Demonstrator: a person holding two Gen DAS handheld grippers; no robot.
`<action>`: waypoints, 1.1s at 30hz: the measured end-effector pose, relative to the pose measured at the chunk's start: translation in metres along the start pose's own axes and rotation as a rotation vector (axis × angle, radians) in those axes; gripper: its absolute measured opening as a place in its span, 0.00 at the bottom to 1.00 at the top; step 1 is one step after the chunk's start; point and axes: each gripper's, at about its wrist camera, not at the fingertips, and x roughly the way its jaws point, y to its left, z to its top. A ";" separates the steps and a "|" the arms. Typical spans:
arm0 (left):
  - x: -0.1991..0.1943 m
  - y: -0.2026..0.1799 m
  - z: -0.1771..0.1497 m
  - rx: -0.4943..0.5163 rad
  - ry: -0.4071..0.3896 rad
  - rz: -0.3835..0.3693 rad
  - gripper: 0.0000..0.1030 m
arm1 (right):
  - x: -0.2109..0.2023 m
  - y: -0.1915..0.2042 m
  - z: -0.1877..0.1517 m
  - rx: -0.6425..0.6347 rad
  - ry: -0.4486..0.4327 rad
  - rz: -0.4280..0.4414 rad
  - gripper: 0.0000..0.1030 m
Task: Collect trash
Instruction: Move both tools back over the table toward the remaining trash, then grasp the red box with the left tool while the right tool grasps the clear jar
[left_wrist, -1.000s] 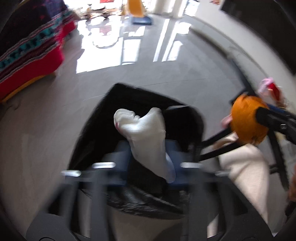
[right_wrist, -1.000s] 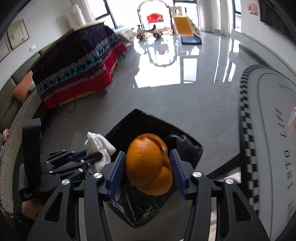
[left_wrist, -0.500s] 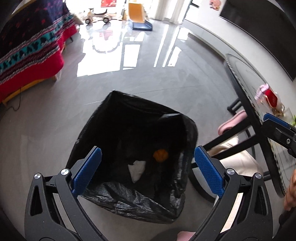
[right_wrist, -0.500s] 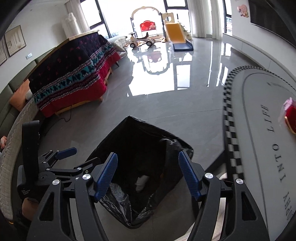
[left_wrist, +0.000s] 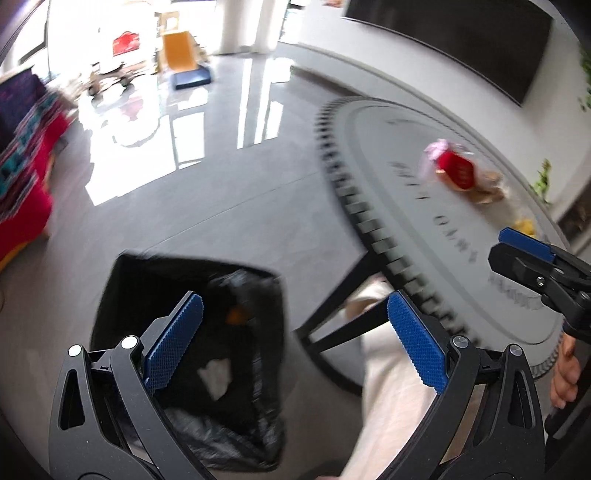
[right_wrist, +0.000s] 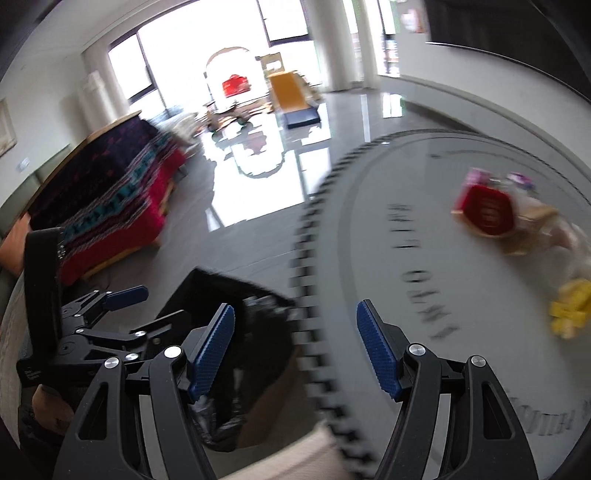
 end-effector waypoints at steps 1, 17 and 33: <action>0.002 -0.007 0.003 0.014 -0.001 -0.011 0.94 | -0.005 -0.010 0.002 0.019 -0.006 -0.013 0.68; 0.072 -0.150 0.072 0.261 0.048 -0.150 0.94 | -0.061 -0.200 0.023 0.364 -0.076 -0.170 0.65; 0.157 -0.200 0.139 0.405 0.061 -0.188 0.94 | -0.029 -0.249 0.042 0.503 -0.076 -0.053 0.52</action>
